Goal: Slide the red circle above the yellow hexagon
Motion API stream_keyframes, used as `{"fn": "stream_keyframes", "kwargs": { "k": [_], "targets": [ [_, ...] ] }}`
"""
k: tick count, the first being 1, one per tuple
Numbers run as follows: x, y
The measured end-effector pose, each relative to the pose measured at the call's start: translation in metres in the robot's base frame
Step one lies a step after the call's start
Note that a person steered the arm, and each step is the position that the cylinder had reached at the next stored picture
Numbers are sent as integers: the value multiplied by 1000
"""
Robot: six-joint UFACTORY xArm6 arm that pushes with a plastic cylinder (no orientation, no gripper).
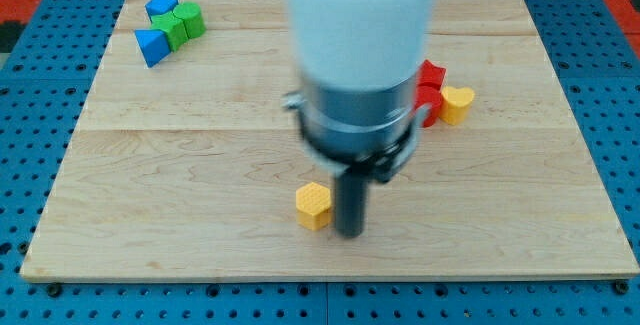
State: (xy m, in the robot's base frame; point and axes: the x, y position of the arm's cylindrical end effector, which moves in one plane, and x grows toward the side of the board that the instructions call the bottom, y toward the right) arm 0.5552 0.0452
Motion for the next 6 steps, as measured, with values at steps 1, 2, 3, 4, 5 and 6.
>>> {"fn": "stream_keyframes", "kwargs": {
  "k": [1,2,3,4,5,6],
  "targets": [
    [-32,100],
    [-101,201],
    [-153,160],
    [-152,72],
    [-113,-17],
    [-100,-34]
  ]
}}
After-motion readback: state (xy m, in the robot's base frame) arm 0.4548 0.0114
